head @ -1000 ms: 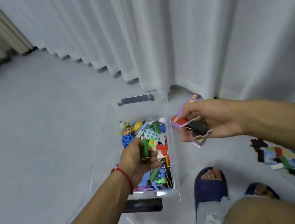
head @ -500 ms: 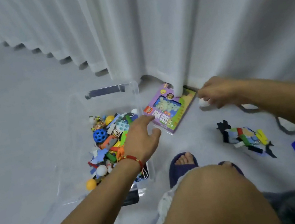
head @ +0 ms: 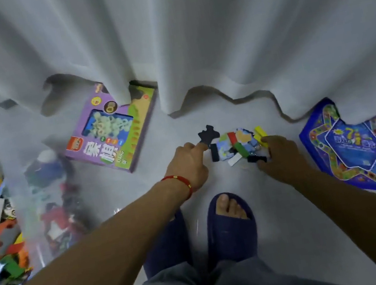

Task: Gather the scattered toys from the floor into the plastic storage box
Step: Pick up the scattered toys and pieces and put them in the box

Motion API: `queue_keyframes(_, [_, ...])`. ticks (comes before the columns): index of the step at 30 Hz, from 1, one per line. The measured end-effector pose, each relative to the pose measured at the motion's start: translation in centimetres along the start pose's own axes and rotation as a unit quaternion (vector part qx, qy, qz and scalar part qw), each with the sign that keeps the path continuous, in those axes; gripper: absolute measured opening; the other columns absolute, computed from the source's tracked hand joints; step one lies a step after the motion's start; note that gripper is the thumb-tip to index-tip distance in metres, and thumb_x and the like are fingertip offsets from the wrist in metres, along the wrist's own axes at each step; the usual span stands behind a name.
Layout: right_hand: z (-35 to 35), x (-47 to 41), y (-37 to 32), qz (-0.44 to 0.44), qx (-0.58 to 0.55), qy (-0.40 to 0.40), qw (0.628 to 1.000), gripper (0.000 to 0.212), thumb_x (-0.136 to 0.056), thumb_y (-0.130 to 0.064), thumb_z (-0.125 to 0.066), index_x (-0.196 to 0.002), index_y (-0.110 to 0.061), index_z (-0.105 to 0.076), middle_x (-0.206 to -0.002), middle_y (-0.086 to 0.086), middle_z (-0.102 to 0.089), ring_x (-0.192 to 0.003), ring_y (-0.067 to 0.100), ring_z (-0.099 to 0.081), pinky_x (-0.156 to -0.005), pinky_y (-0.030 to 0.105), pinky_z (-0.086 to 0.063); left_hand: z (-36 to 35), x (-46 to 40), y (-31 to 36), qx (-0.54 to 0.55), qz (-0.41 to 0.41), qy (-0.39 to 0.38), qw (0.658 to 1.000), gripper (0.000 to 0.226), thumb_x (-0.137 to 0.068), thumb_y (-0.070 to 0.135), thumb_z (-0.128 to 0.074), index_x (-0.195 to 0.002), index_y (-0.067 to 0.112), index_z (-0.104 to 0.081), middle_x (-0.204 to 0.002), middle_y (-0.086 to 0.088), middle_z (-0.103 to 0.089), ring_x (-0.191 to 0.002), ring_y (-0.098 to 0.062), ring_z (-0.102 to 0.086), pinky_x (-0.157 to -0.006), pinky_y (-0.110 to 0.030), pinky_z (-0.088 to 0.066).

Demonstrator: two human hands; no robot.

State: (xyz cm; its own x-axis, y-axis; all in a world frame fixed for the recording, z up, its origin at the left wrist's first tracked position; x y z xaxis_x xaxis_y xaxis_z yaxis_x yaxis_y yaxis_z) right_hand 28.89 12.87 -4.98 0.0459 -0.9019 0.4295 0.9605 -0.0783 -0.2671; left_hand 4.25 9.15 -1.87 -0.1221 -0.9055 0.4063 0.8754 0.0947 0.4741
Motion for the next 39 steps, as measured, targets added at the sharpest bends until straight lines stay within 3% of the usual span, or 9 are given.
queue_keyframes(4, [-2.5,-2.7,-0.1,0.099,-0.023,0.039,0.994,0.096,-0.070,-0.072,-0.058,-0.148,-0.018,-0.041,-0.153,0.012,-0.040,-0.140,0.036,-0.036,-0.110,0.056,-0.033,-2.8,-5.2,0.7,-0.109,-0.086,0.014,0.990,0.068,-0.087,0.029,-0.062,-0.148,0.021,-0.034,-0.151,-0.012,-0.031,-0.133,-0.034,-0.031,-0.097,-0.045,-0.045])
queue_keyframes(6, [-3.5,-4.3,-0.5,0.125,-0.012,0.043,0.991,0.097,-0.070,-0.077,-0.046,-0.151,-0.027,-0.035,-0.158,0.007,-0.033,-0.145,0.034,-0.029,-0.114,0.056,-0.026,-3.5,-7.0,0.6,-0.146,-0.116,0.036,0.982,0.080,-0.083,0.046,-0.066,-0.150,0.025,-0.028,-0.157,-0.009,-0.020,-0.139,-0.034,-0.022,-0.099,-0.046,-0.041])
queue_keyframes(9, [-4.2,-5.0,-1.4,0.165,0.033,0.099,0.981,0.078,-0.080,-0.069,-0.045,-0.147,-0.028,-0.043,-0.151,0.003,-0.044,-0.138,0.032,-0.038,-0.111,0.055,-0.030,-3.7,-8.9,0.3,-0.165,-0.131,0.040,0.977,0.085,-0.078,0.059,-0.066,-0.149,0.030,-0.030,-0.155,-0.008,-0.024,-0.138,-0.034,-0.024,-0.099,-0.047,-0.040])
queue_keyframes(13, [-4.2,-4.8,-2.3,0.230,0.056,0.217,0.947,0.049,-0.093,-0.040,-0.051,-0.136,-0.017,-0.056,-0.134,0.007,-0.059,-0.114,0.030,-0.056,-0.098,0.047,-0.043,-3.6,-10.1,-0.1,-0.141,-0.137,0.054,0.979,0.072,-0.073,0.052,-0.073,-0.137,0.027,-0.052,-0.140,-0.007,-0.045,-0.124,-0.032,-0.040,-0.093,-0.043,-0.041])
queue_keyframes(18, [-5.3,-6.5,-2.4,0.339,0.155,0.180,0.910,0.048,-0.087,-0.027,-0.055,-0.131,-0.008,-0.051,-0.129,0.012,-0.060,-0.110,0.034,-0.056,-0.090,0.047,-0.043,-3.5,-10.5,-0.4,-0.100,-0.119,0.080,0.985,0.071,-0.066,0.048,-0.081,-0.127,0.018,-0.061,-0.124,-0.010,-0.051,-0.109,-0.033,-0.043,-0.083,-0.042,-0.042])
queue_keyframes(22, [-4.2,-6.8,-3.2,0.300,0.081,0.228,0.923,0.049,-0.075,-0.011,-0.073,-0.122,-0.010,-0.062,-0.107,0.012,-0.063,-0.086,0.032,-0.055,-0.071,0.042,-0.048,-3.5,-9.6,-1.7,-0.070,-0.088,0.123,0.986,0.077,-0.061,0.058,-0.081,-0.123,0.017,-0.061,-0.114,-0.013,-0.050,-0.101,-0.034,-0.042,-0.080,-0.044,-0.046])
queue_keyframes(30, [-4.5,-5.8,-3.6,0.260,0.041,0.274,0.925,0.041,-0.077,0.000,-0.073,-0.115,-0.013,-0.066,-0.099,0.014,-0.060,-0.088,0.035,-0.056,-0.067,0.045,-0.051,-3.7,-8.2,-3.5,-0.025,-0.009,0.143,0.989,0.065,-0.061,0.067,-0.074,-0.102,0.020,-0.060,-0.102,-0.008,-0.043,-0.098,-0.028,-0.037,-0.072,-0.039,-0.046])
queue_keyframes(36, [-4.5,-5.1,-4.9,0.246,0.007,0.245,0.938,0.027,-0.083,0.000,-0.071,-0.107,-0.011,-0.065,-0.102,0.013,-0.058,-0.094,0.033,-0.055,-0.074,0.043,-0.052,-3.9,-7.6,-3.7,-0.024,-0.029,0.137,0.990,0.045,-0.074,0.053,-0.074,-0.092,0.014,-0.060,-0.093,-0.007,-0.044,-0.093,-0.029,-0.038,-0.067,-0.037,-0.042])
queue_keyframes(39, [-3.5,-5.0,-4.4,0.169,-0.075,0.229,0.956,0.014,-0.090,-0.012,-0.060,-0.102,-0.012,-0.068,-0.105,0.009,-0.058,-0.099,0.029,-0.056,-0.085,0.036,-0.048,-4.3,-7.2,-3.3,-0.026,-0.064,0.129,0.989,0.035,-0.081,0.041,-0.074,-0.089,0.010,-0.059,-0.091,-0.009,-0.049,-0.087,-0.029,-0.041,-0.069,-0.040,-0.043])
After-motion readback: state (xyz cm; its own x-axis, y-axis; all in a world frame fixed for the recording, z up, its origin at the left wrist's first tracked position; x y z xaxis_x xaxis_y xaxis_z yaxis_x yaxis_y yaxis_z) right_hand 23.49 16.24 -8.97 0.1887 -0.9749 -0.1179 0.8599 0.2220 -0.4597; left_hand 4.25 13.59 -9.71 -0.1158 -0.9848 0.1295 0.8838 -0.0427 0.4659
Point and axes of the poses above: each hand's wrist, its own x-axis away from the middle knuckle, its own z-axis out of the back of the hand, y = z × x, the point moved 5 cm from there along -x, towards the middle knuckle
